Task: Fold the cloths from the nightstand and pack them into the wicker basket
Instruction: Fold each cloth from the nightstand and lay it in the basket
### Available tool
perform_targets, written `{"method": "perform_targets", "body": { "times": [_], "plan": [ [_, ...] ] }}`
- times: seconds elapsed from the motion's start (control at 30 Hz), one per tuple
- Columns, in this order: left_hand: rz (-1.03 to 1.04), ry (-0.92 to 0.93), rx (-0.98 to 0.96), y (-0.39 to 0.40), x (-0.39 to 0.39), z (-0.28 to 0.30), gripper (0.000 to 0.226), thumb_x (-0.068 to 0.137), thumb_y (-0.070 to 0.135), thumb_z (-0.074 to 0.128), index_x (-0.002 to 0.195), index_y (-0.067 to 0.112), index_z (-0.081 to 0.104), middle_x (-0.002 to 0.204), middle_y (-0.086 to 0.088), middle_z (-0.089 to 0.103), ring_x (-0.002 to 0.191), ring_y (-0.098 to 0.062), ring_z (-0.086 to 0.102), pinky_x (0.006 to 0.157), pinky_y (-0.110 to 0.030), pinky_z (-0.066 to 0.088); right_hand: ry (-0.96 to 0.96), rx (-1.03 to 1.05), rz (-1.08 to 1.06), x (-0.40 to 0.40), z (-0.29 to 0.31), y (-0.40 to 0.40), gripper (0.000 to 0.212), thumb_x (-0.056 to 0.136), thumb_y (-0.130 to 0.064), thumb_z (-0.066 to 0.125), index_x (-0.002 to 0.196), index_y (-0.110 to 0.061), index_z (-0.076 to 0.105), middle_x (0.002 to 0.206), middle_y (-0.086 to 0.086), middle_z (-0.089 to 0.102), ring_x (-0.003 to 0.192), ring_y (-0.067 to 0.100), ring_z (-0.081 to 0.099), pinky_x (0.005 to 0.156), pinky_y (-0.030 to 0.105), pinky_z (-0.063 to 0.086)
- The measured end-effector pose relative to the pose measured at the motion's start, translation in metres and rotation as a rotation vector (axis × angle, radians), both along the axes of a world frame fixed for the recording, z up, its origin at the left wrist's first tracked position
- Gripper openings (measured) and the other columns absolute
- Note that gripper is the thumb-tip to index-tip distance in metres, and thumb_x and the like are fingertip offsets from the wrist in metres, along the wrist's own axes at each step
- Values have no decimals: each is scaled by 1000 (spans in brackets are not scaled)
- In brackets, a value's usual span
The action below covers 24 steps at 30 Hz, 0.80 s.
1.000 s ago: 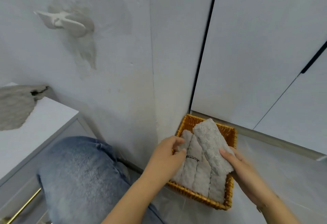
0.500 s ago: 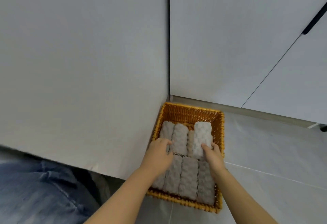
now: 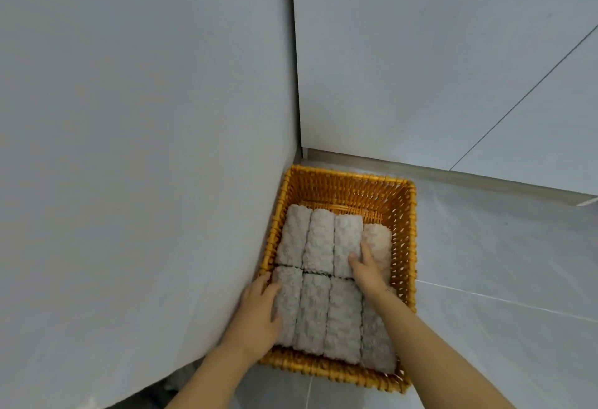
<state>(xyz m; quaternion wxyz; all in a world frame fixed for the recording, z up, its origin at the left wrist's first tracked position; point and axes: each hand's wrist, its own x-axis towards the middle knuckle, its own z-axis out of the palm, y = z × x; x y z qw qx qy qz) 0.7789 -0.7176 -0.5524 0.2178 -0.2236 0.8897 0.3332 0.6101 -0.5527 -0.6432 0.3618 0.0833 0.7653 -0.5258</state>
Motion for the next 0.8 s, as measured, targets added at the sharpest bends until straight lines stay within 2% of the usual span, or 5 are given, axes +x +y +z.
{"method": "perform_targets", "body": {
  "times": [0.1,0.2,0.3,0.5,0.8],
  "plan": [
    [3,19,-7,0,1,-6,55,99,19,46,150,23,26,161,3,3,147,-15,1,118,-26,1,85,78,98,2,-8,1,58,104,-23,39,156,-22,12,157,4,28,142,25,29,118,41,26],
    [7,14,6,3,-1,-5,55,99,18,46,150,24,25,161,5,0,147,-15,-4,118,-27,1,301,387,238,10,-7,2,65,104,-29,37,156,-12,2,155,15,27,137,29,33,109,34,33],
    [-10,14,-14,5,-1,-5,55,99,20,45,150,25,25,162,5,0,147,-16,-4,118,-27,2,548,505,334,22,-2,2,72,102,-31,43,156,-14,-2,162,11,5,146,25,17,110,30,33],
    [-75,-14,-38,4,3,-7,56,99,22,45,151,28,24,162,5,1,147,-16,2,119,-28,5,380,453,278,33,-13,-13,74,103,-36,41,155,-16,-8,160,17,5,120,29,53,92,31,47],
    [-84,27,20,10,0,10,49,98,18,46,145,26,35,161,5,6,147,-13,8,119,-26,8,384,322,253,21,1,11,71,97,-29,57,155,-24,16,164,3,6,149,23,12,118,35,19]
  ]
}}
